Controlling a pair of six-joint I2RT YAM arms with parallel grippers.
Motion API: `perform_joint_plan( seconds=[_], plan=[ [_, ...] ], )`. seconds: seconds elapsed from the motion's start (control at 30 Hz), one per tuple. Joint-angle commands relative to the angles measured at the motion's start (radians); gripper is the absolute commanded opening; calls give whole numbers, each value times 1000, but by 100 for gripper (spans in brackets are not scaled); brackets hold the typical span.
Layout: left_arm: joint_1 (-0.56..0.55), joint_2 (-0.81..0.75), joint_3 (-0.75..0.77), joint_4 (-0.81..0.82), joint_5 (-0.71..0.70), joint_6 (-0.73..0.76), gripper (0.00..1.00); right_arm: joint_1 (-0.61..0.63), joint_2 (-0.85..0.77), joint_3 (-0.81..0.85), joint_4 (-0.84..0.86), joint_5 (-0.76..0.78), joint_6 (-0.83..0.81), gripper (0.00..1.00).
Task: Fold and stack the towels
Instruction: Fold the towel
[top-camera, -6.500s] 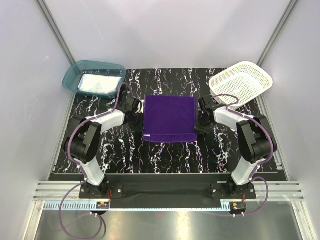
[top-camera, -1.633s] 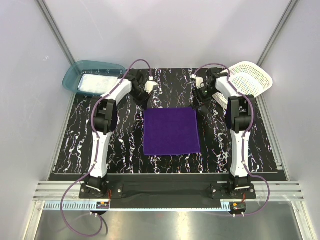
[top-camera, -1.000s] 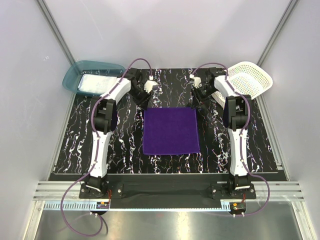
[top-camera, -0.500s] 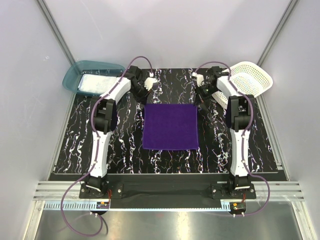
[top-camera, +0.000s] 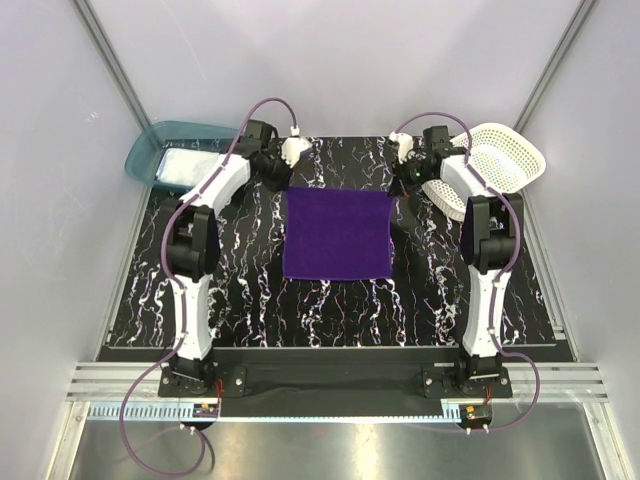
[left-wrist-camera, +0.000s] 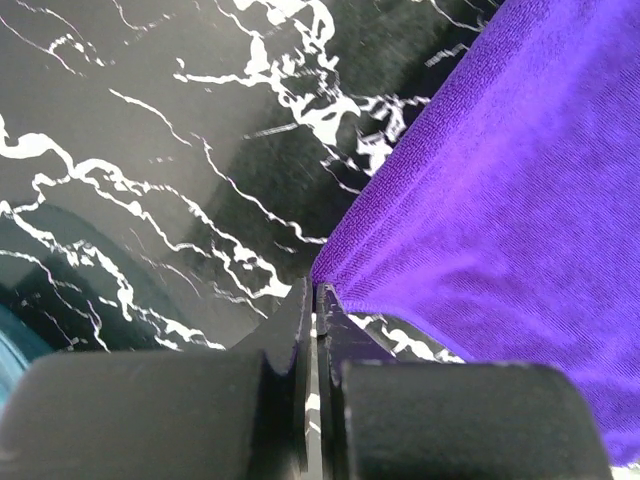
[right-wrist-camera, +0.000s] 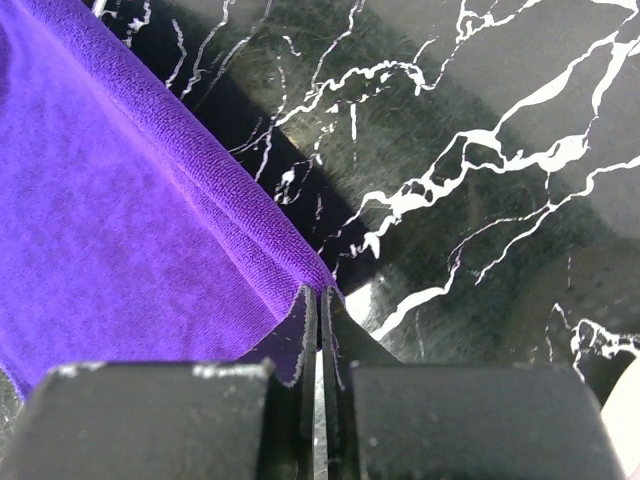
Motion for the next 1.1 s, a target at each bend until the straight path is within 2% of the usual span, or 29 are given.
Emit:
perform_joint_plan(
  seconds=[0.0, 0.2, 0.33, 0.8, 1.07],
  plan=[
    [1, -112, -66, 59, -19, 3, 0, -6, -126, -48, 87, 26, 13, 0],
    [-22, -174, -108, 5, -40, 17, 0, 8, -244, -194, 147, 35, 19, 0],
    [-40, -232, -195, 2, -69, 9, 0, 17, -310, -263, 142, 67, 44, 0],
    [-86, -478, -523, 37, -45, -94, 0, 108, -559, -620, 205, 217, 232, 0],
    [-141, -524, -609, 5, -89, -132, 0, 131, -629, -734, 199, 282, 338, 0]
  ],
)
